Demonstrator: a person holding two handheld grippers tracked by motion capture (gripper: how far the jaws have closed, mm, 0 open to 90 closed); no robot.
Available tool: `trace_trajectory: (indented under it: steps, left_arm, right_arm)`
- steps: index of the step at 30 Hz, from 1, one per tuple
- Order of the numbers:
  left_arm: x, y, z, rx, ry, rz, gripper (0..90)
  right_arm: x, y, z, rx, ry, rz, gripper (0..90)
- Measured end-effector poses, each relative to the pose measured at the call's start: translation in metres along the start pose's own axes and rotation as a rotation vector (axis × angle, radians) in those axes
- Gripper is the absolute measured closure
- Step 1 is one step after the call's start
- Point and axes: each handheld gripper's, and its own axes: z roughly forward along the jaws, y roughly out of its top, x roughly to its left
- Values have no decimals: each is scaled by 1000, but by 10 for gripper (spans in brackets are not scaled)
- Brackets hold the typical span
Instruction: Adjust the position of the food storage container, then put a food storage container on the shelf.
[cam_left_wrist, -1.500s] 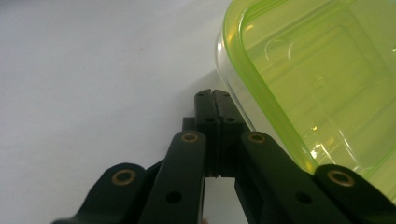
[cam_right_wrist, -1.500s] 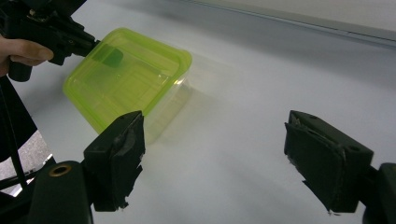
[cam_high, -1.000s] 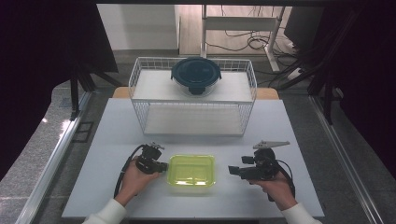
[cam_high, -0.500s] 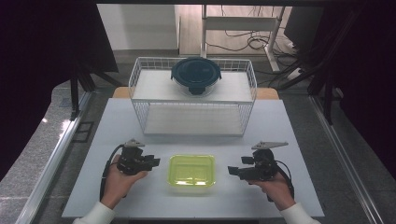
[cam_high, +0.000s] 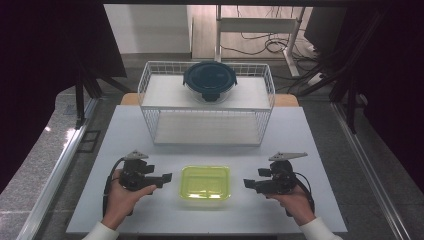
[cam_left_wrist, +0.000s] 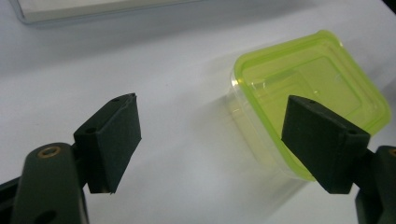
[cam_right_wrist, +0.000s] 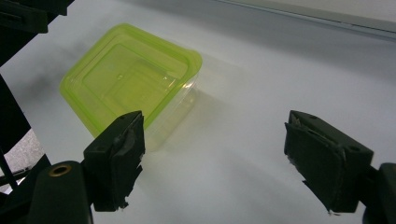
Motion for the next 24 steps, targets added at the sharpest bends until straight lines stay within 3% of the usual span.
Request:
trace_trajectory:
  steps: [11,24]
  left_arm:
    - [-2,1,-2,1,-23,-25,226]
    - [-7,2,4,12,-62,-42,276]
  right_arm:
    - [2,0,2,-31,25,26,198]
    - [5,0,8,-47,14,38,233]
